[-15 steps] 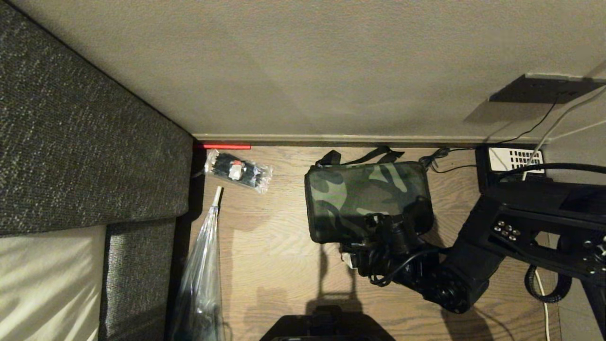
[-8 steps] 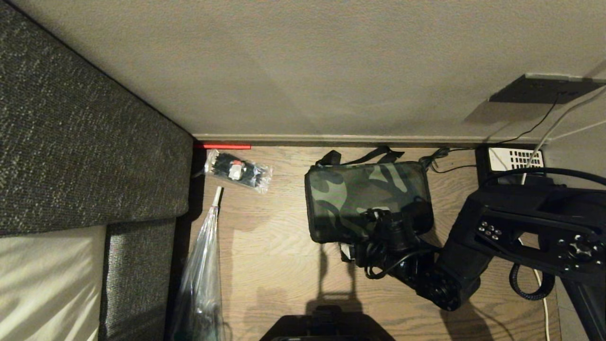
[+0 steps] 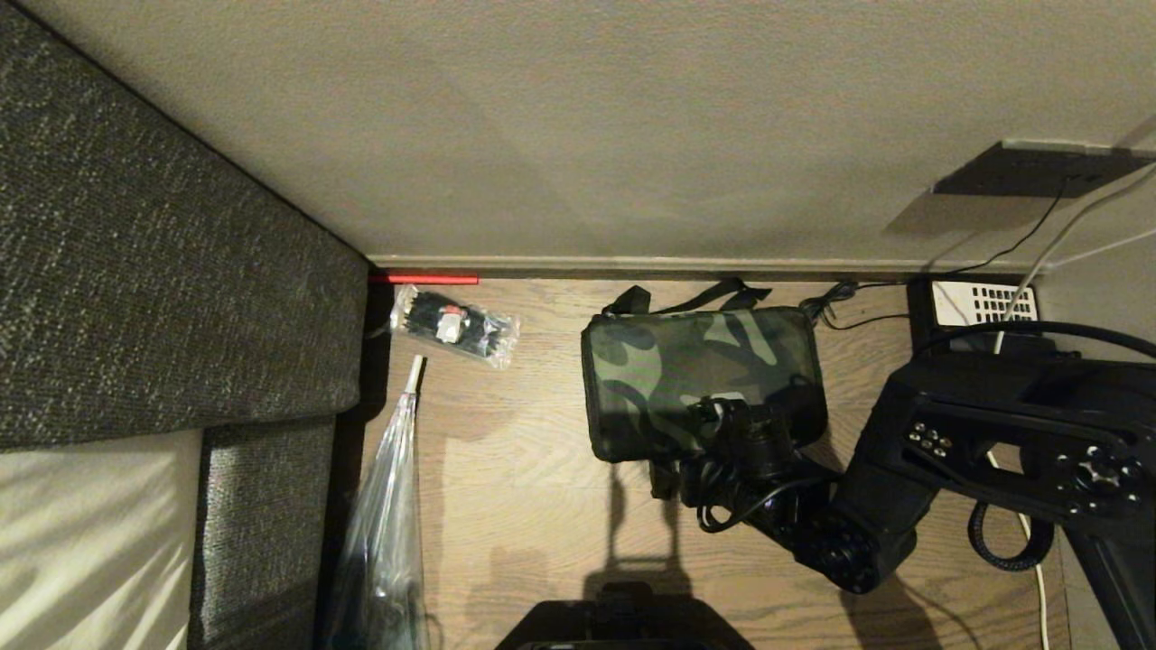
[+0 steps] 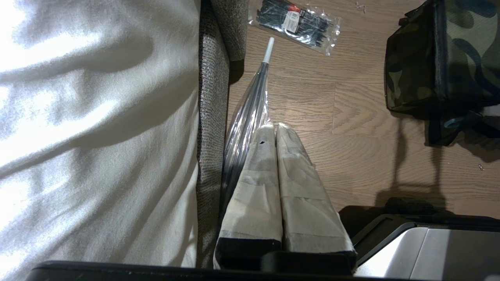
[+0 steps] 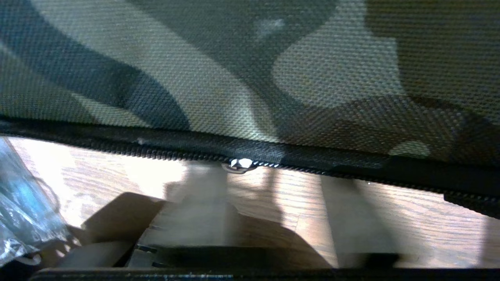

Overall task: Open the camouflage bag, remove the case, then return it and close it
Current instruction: Open the top of the storage box

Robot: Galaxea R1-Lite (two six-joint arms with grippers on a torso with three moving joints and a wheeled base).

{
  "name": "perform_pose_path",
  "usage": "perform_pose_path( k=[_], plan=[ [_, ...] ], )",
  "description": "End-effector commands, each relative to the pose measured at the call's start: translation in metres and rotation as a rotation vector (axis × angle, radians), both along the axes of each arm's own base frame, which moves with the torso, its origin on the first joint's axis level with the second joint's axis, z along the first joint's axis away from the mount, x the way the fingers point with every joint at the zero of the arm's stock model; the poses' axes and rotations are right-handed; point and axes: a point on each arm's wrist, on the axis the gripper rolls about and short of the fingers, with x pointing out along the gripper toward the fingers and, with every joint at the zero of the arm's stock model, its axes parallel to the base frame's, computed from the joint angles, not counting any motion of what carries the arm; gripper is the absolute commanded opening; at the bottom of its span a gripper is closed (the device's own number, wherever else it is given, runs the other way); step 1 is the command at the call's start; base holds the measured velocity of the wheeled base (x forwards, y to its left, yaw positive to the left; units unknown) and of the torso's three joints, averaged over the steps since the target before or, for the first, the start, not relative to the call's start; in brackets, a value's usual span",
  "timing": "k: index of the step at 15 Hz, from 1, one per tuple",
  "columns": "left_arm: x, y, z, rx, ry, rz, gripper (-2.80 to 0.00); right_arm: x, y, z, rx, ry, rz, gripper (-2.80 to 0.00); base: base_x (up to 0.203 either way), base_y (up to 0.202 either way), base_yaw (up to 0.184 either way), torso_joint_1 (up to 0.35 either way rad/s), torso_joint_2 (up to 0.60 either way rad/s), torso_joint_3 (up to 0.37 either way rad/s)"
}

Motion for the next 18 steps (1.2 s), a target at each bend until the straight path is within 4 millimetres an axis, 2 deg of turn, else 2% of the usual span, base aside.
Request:
perform_pose_path(
  k=[1, 7, 11, 14, 18],
  plan=[
    [0.000, 0.000, 0.000, 0.000, 0.000, 0.001, -2.80, -0.001, -0.001, 0.003, 0.004, -0.006, 0.001, -2.80, 0.000, 0.000, 0.000, 0.000, 0.00, 0.000],
    [0.000, 0.000, 0.000, 0.000, 0.002, 0.001, -2.80, -0.018, -0.012, 0.008, -0.050, 0.014, 0.018, -2.80, 0.000, 0.000, 0.000, 0.000, 0.00, 0.000],
    [0.000, 0.000, 0.000, 0.000, 0.002, 0.001, -2.80, -0.037, -0.026, 0.006, -0.115, 0.056, 0.033, -2.80, 0.000, 0.000, 0.000, 0.000, 0.00, 0.000],
    [0.000, 0.000, 0.000, 0.000, 0.002, 0.001, -2.80, -0.041, -0.033, 0.008, -0.138, 0.040, 0.039, -2.80, 0.000, 0.000, 0.000, 0.000, 0.00, 0.000],
    [0.000, 0.000, 0.000, 0.000, 0.002, 0.001, -2.80, -0.036, -0.043, 0.012, -0.132, 0.023, 0.006, -2.80, 0.000, 0.000, 0.000, 0.000, 0.00, 0.000]
  ],
)
